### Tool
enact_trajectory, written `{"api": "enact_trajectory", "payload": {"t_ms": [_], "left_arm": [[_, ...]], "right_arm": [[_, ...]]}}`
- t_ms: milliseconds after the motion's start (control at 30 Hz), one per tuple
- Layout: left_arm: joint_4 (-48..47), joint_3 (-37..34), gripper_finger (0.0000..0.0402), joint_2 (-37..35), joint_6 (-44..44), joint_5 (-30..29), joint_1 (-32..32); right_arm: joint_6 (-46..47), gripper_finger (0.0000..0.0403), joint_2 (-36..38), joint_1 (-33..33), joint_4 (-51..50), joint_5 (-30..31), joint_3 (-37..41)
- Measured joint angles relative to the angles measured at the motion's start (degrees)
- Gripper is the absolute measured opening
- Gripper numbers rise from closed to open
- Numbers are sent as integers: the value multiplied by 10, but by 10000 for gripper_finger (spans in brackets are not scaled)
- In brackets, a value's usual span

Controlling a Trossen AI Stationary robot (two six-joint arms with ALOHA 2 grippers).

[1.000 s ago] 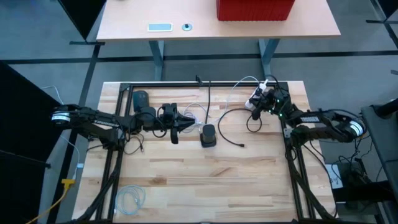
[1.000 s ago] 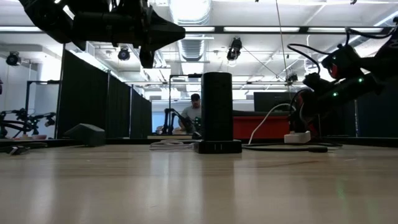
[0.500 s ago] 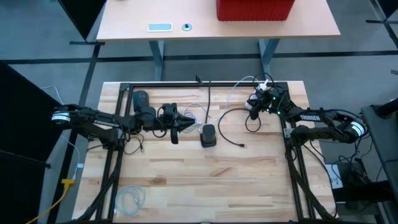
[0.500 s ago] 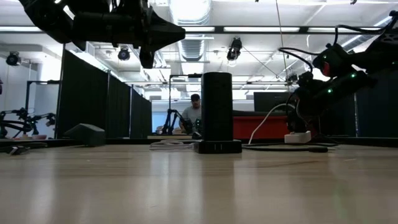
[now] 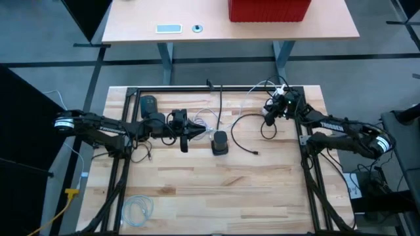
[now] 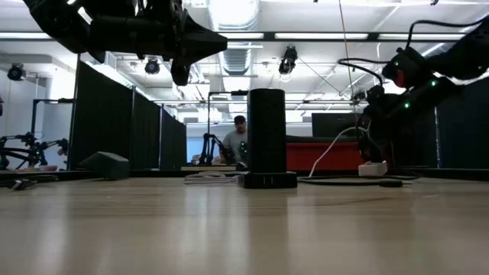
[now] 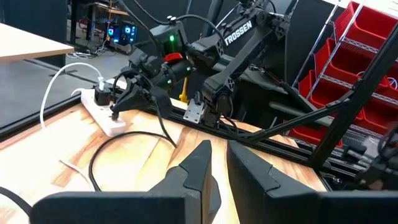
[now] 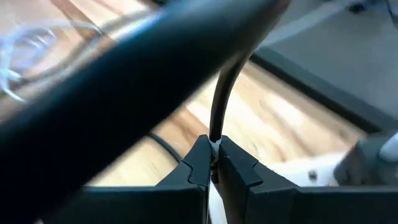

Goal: Insert USB
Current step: Insert the top black charger cable into the white outlet extension

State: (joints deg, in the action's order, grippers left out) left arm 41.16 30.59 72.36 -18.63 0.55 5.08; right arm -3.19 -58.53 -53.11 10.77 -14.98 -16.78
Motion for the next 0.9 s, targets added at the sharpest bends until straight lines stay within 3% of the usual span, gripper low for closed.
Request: {"api": "enact_trajectory", "payload": {"t_ms": [233, 533, 700, 900], "left_arm": [[2, 0, 39, -1, 1, 0, 0], [41, 32, 39, -2, -22, 4, 0], [19, 101, 39, 0, -76, 95, 0], [-64, 235, 100, 50, -107, 202, -1]], "right_arm": [[-5, 3, 60, 9, -89, -16, -46], [73, 3, 109, 66, -87, -178, -143], [90, 3, 111, 136, -92, -250, -251], [113, 3, 58, 247, -90, -283, -382]]}}
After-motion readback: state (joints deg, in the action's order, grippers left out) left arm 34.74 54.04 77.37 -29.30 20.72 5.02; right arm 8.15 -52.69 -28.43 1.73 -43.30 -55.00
